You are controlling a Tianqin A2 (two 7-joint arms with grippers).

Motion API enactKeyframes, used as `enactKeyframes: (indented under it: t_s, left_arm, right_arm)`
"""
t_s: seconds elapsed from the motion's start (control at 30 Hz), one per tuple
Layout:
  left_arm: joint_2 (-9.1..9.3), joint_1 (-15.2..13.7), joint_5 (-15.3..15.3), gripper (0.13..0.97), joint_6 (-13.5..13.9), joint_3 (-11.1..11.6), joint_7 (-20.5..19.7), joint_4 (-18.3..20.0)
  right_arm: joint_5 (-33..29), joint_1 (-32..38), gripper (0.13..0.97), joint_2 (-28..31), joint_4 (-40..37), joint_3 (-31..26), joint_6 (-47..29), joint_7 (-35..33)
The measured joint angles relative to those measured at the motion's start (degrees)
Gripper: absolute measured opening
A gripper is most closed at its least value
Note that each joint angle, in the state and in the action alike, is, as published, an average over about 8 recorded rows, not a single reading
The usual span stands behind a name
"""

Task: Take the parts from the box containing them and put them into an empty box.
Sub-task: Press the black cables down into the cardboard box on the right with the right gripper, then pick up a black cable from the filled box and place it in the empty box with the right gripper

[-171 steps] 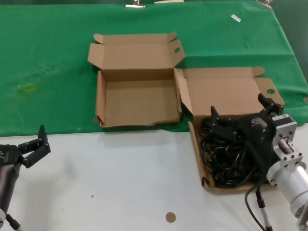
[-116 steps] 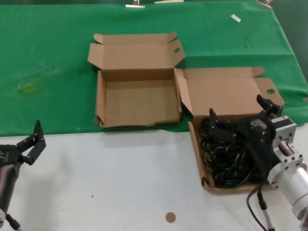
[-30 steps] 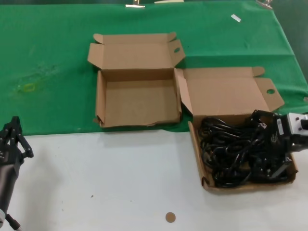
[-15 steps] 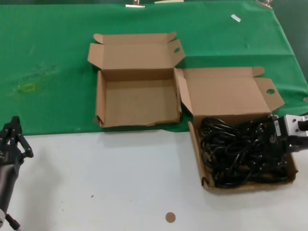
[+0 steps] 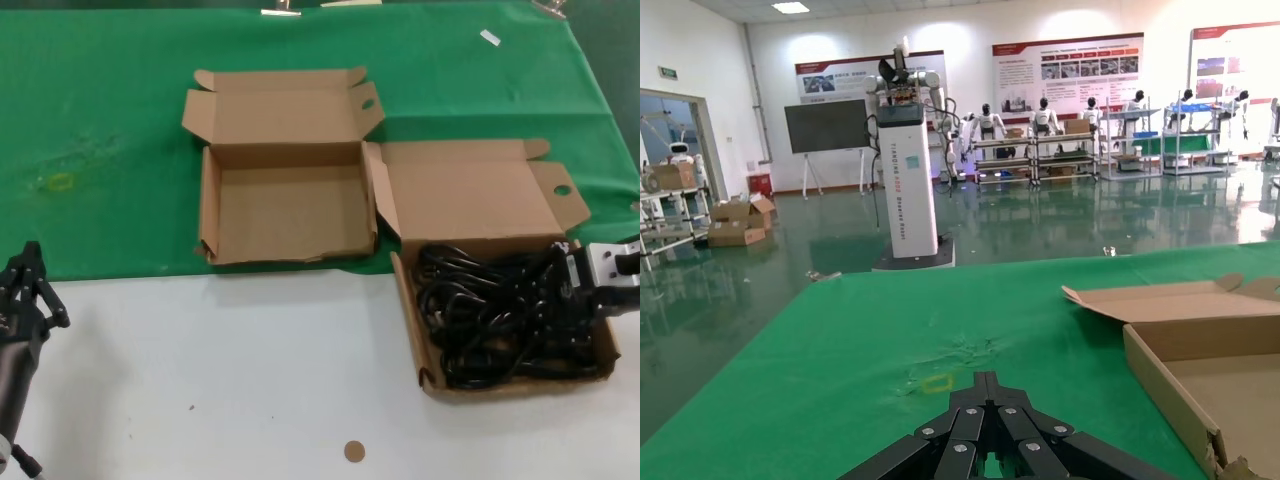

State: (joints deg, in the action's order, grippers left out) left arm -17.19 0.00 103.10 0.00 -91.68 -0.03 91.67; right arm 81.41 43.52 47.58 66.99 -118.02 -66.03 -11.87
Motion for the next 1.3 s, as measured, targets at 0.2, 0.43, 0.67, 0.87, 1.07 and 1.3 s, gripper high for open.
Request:
enactKeyframes:
  t_s: [0.2,0.43,0.67,0.87,1.07,1.3]
  left_arm:
    - [0.00,0.0,0.0,0.144,0.0,0.0,0.0,0.0]
    - [0.00,0.0,0.0,0.144,0.0,0.0,0.0,0.0]
    - [0.00,0.0,0.0,0.144,0.0,0.0,0.0,0.0]
    - [0.00,0.0,0.0,0.144,0.0,0.0,0.0,0.0]
    - [0.00,0.0,0.0,0.144,0.0,0.0,0.0,0.0]
    - [0.00,0.0,0.0,0.144,0.0,0.0,0.0,0.0]
  right_arm:
    - [-0.4,-0.1,0.269,0.3,0.8,0.2,-0.1,0.6]
    - [-0.6,-0.4,0.214,1.1,3.0,0.6,-0.7,2.2]
    - [-1.1,-0.2,0.194,2.4,7.1,1.1,-1.4,4.2]
    - [-1.1,0.6,0.191,3.1,11.8,1.7,-2.4,6.6]
    - [-0.6,2.4,0.188,2.2,14.8,1.9,-3.6,9.1]
    - [-1.7,5.9,0.187,-1.0,15.9,0.7,-4.2,11.3]
